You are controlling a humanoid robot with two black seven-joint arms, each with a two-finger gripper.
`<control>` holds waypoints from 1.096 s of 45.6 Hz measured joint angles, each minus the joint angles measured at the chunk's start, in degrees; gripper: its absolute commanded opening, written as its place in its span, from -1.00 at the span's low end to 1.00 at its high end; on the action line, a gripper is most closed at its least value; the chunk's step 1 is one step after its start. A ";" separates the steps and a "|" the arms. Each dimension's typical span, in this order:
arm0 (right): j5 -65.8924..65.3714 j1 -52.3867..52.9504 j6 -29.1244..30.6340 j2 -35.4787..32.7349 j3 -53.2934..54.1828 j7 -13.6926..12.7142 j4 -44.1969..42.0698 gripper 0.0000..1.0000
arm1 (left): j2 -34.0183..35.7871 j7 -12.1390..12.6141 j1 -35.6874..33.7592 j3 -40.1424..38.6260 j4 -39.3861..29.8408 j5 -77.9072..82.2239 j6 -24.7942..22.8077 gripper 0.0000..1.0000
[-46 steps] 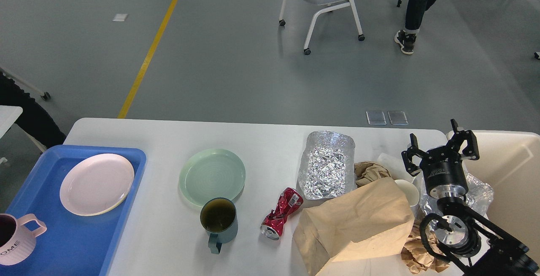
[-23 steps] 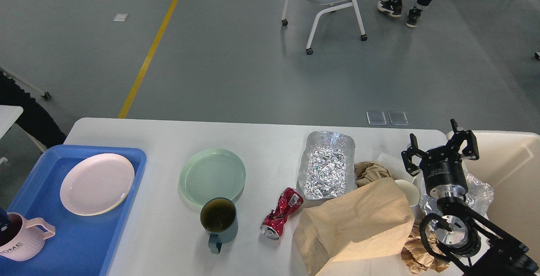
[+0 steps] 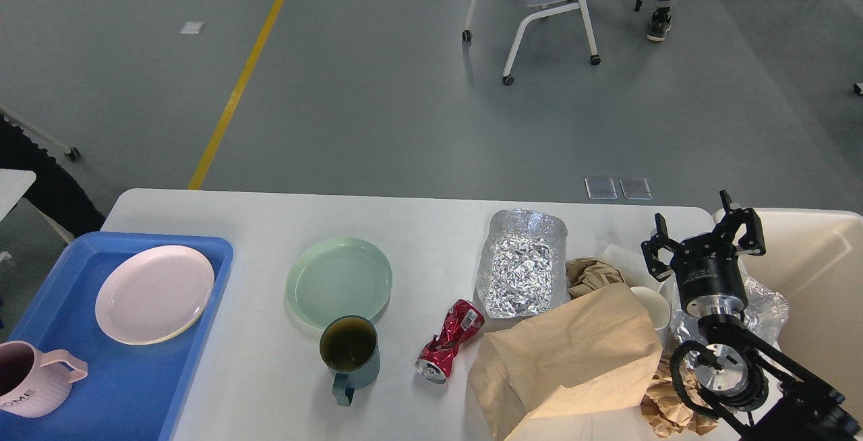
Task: Tidy desktop
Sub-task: 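Release the pink mug and withdraw the left gripper upward, then move the left gripper down to the dark green mug and grasp it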
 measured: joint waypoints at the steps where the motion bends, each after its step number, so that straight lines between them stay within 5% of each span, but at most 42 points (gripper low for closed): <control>1: -0.01 0.00 0.00 0.00 0.00 0.00 0.00 1.00 | -0.91 0.06 -1.88 2.01 -0.37 -0.98 -0.04 0.90; 13: -0.01 0.03 0.03 0.00 0.00 0.00 0.00 1.00 | -15.74 0.33 -22.29 15.93 -8.41 -9.99 0.21 0.90; 40: -0.01 0.01 0.03 -0.02 0.02 0.00 0.00 1.00 | -45.97 -0.24 -58.14 15.44 -40.87 -25.46 2.70 0.90; 50: 0.00 -0.01 -0.01 -0.06 0.02 0.00 0.00 1.00 | -49.25 -0.44 -62.49 13.65 -45.57 -30.20 2.26 0.90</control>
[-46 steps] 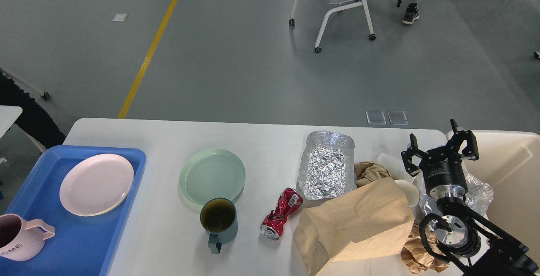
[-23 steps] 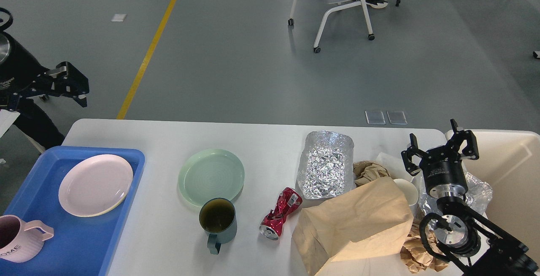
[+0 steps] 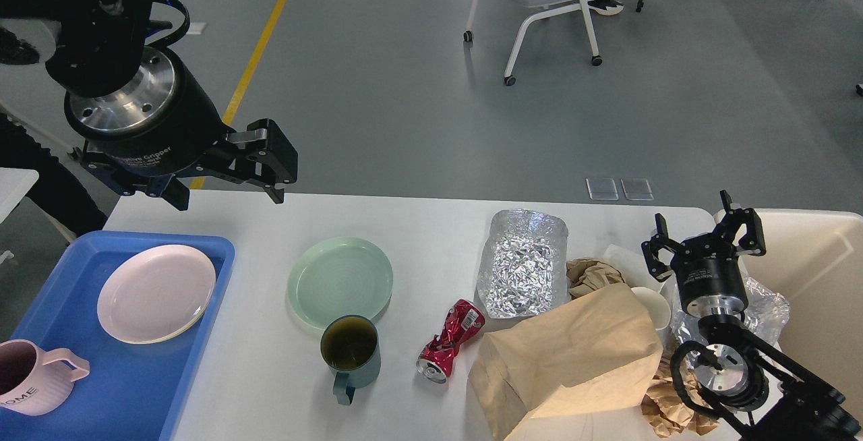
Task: Tidy desktop
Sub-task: 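Move the left gripper down to the dark green mug and grasp it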
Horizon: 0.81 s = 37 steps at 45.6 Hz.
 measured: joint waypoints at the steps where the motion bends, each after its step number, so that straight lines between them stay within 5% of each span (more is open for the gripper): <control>1: 0.00 0.00 0.00 0.00 0.00 0.00 0.00 1.00 | -0.13 -0.02 0.11 -0.09 -0.01 -0.08 0.00 0.90; 15: 0.00 0.00 0.00 0.02 0.00 0.00 0.00 1.00 | -0.34 -2.48 4.80 -1.04 0.47 -0.23 -0.20 0.90; 23: 0.00 0.02 0.00 0.00 0.00 0.00 0.00 1.00 | -0.89 -3.44 16.06 -4.31 4.21 -0.08 0.80 0.90; 37: 0.00 0.02 0.03 -0.04 -0.01 0.00 0.00 1.00 | -5.41 -2.50 40.60 -9.68 9.13 0.89 18.94 0.90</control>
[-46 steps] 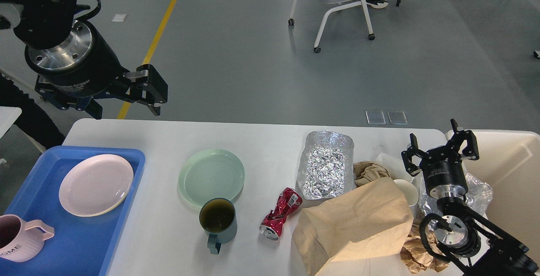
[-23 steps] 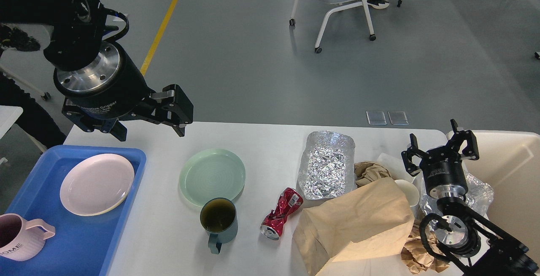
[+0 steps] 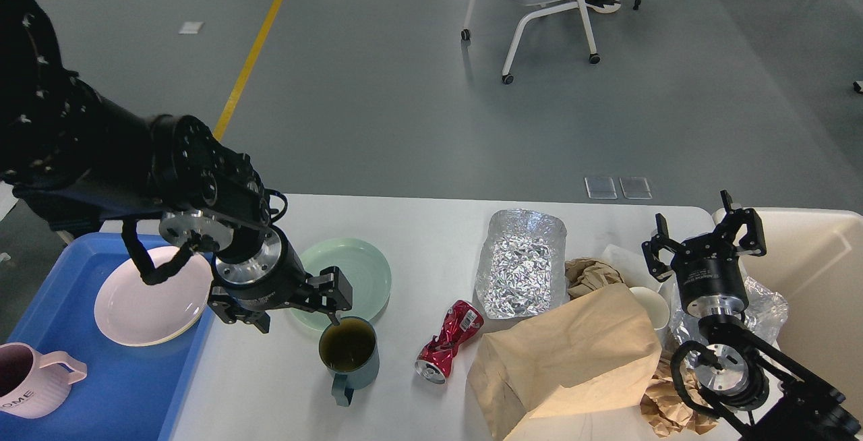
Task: Tidy desktop
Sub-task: 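Move the left gripper down to the dark green mug and grasp it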
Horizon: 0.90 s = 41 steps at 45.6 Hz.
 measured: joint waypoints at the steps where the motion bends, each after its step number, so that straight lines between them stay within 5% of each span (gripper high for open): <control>1: -0.01 0.00 0.00 0.00 0.00 0.00 0.00 1.00 | -0.02 0.05 0.85 -0.32 0.02 0.14 0.92 0.90; 12: 0.00 -0.01 0.00 0.01 0.00 0.00 0.00 1.00 | 0.24 0.10 8.30 -2.49 2.81 1.13 6.76 0.90; 27: 0.00 -0.02 0.00 0.02 -0.01 0.00 0.00 1.00 | 1.37 0.12 20.16 -2.38 12.43 1.59 7.29 0.90; 41: 0.00 -0.02 0.00 0.03 -0.01 0.00 0.00 1.00 | 1.96 0.03 23.80 -3.83 16.02 1.93 7.52 0.84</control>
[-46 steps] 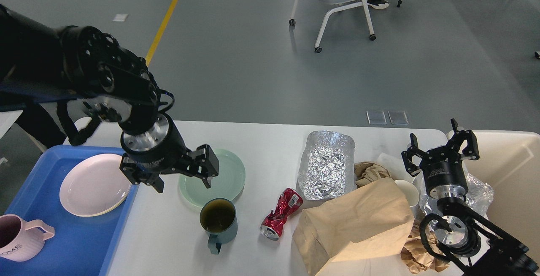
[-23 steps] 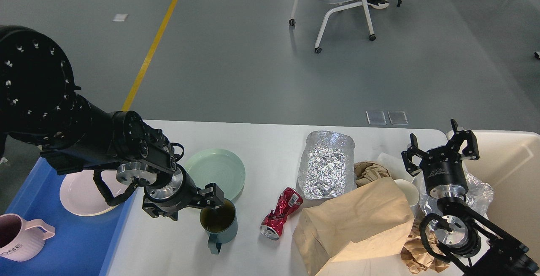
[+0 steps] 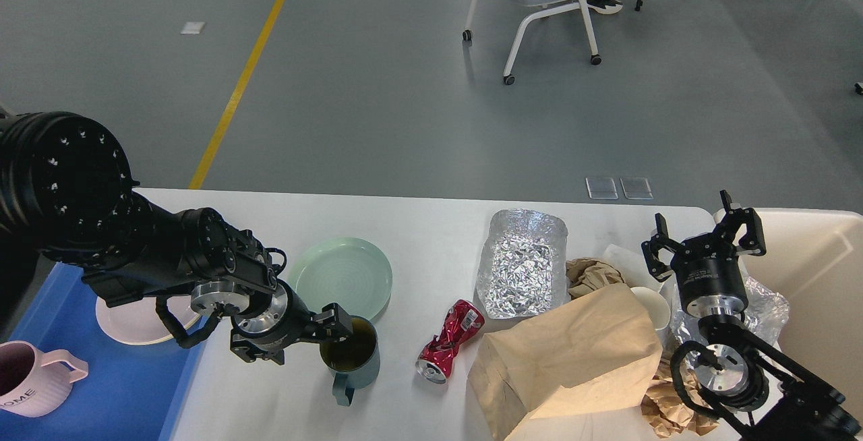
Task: Tidy desktop
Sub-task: 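Move the left gripper down to the dark green mug and grasp it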
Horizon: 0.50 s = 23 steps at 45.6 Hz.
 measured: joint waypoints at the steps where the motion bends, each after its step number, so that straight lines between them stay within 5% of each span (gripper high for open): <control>1: 0.00 0.00 0.00 0.00 0.00 0.00 0.00 1.00 | -0.08 0.00 0.41 -0.03 0.35 0.01 0.01 0.83; 6: 0.00 0.01 0.00 0.00 0.00 0.00 0.00 1.00 | -0.45 -0.05 1.65 -0.29 1.49 0.05 0.43 0.74; 23: 0.00 0.01 -0.03 0.02 0.00 0.00 0.00 1.00 | -1.83 0.00 4.32 -2.66 3.50 4.17 2.70 -0.30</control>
